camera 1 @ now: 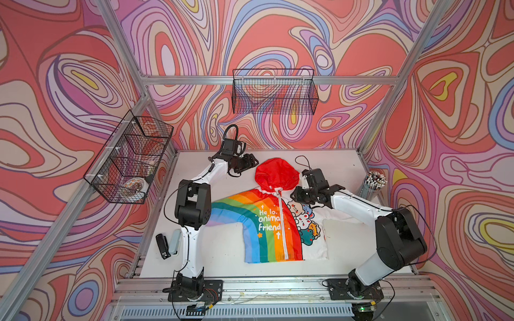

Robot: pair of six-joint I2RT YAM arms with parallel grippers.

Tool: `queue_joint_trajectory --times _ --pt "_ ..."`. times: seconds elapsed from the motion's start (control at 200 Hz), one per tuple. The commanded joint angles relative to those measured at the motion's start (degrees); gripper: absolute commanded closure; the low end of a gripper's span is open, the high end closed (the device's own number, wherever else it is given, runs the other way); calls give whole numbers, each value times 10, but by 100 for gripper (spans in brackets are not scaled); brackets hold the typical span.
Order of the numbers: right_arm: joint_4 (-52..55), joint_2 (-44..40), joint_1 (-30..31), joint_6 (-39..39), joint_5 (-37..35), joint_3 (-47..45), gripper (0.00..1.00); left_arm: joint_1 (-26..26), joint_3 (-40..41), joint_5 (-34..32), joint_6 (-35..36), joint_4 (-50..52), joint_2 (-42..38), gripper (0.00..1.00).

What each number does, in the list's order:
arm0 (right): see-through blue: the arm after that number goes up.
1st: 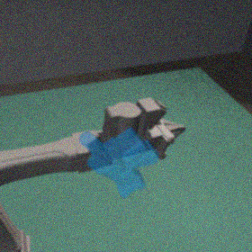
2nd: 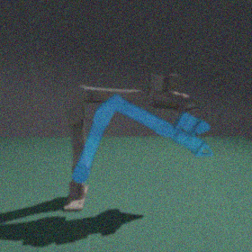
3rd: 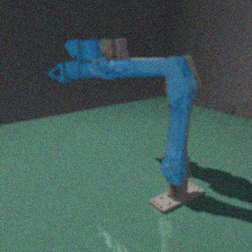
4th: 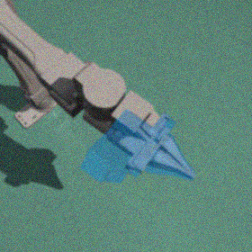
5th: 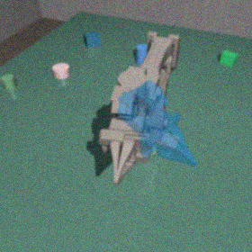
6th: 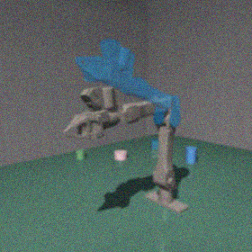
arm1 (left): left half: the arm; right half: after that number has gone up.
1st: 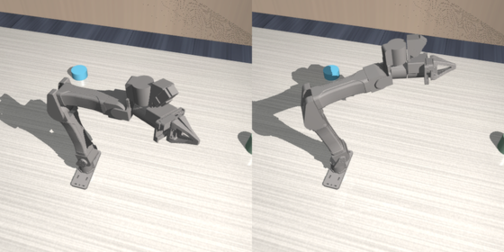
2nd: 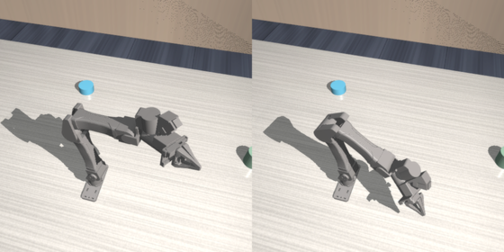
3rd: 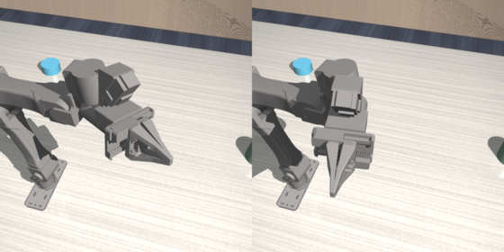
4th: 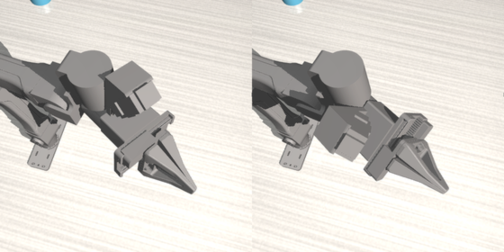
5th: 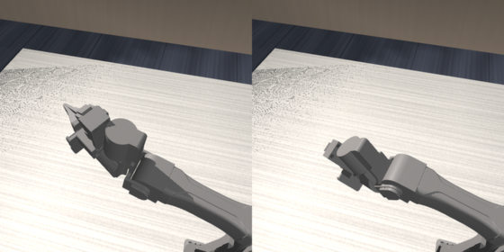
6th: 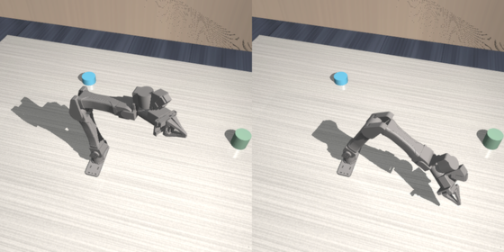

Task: Unzip the jacket
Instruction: Flatten out the jacket at the center of the board.

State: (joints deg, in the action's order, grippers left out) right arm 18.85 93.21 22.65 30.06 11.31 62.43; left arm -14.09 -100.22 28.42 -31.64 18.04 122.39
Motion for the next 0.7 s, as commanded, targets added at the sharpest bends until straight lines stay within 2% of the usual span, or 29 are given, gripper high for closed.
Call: queue_joint_trajectory --times 0.0,0.17,0.496,0.691 --pt "7 34 -11 10 -25 39 68 -10 36 -23 -37 -25 2 25" --pt "12 56 -15 14 -24 69 61 -23 59 -45 -81 -60 9 24" --pt "21 58 -29 16 -19 76 61 -44 51 -69 -142 -78 48 35" --pt "24 59 -34 15 -18 74 61 -46 53 -81 -155 -63 57 35"
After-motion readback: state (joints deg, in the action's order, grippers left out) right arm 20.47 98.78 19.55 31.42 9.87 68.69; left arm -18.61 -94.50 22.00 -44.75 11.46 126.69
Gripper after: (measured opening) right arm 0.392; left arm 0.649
